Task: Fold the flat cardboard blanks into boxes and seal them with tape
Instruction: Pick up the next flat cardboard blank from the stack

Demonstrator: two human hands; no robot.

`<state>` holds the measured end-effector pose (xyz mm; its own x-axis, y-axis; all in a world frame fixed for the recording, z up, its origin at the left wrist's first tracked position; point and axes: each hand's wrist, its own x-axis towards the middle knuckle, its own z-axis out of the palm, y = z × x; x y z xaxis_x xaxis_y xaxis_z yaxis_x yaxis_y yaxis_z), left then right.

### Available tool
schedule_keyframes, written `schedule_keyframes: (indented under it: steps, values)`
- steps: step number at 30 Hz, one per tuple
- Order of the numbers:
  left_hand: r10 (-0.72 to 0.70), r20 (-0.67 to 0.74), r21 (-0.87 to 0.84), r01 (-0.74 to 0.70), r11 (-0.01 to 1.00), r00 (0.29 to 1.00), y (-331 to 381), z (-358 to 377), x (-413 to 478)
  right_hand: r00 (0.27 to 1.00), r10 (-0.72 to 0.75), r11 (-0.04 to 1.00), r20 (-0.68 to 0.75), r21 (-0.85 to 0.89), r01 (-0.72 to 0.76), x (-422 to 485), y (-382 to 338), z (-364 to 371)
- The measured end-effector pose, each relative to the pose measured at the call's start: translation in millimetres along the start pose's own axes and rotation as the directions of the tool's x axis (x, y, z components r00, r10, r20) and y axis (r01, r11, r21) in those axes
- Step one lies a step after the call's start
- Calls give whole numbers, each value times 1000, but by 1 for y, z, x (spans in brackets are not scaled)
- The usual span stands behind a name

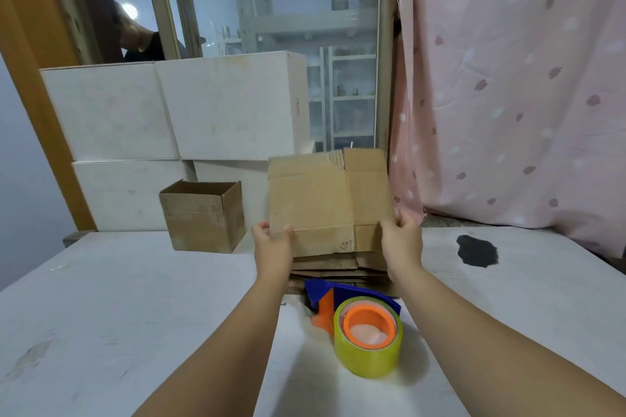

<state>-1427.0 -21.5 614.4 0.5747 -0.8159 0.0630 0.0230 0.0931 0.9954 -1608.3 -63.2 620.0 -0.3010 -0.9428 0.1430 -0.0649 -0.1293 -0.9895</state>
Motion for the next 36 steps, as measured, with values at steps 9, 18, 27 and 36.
schedule_keyframes:
  steps: [9,18,27,36]
  values:
    - [224,34,-206,-212,955,974,44,-59,-30,976,-206,977,68,71,201,-39,-49,10]
    - [208,-130,-54,-217,975,969,22,-130,-80,836,-214,947,505,-103,304,-118,-65,36]
    - [333,-71,-24,-336,942,940,14,-195,-103,450,-181,948,875,34,316,-156,-21,34]
    - [266,63,65,-270,961,962,5,-195,-104,577,-348,907,739,110,406,-170,-19,38]
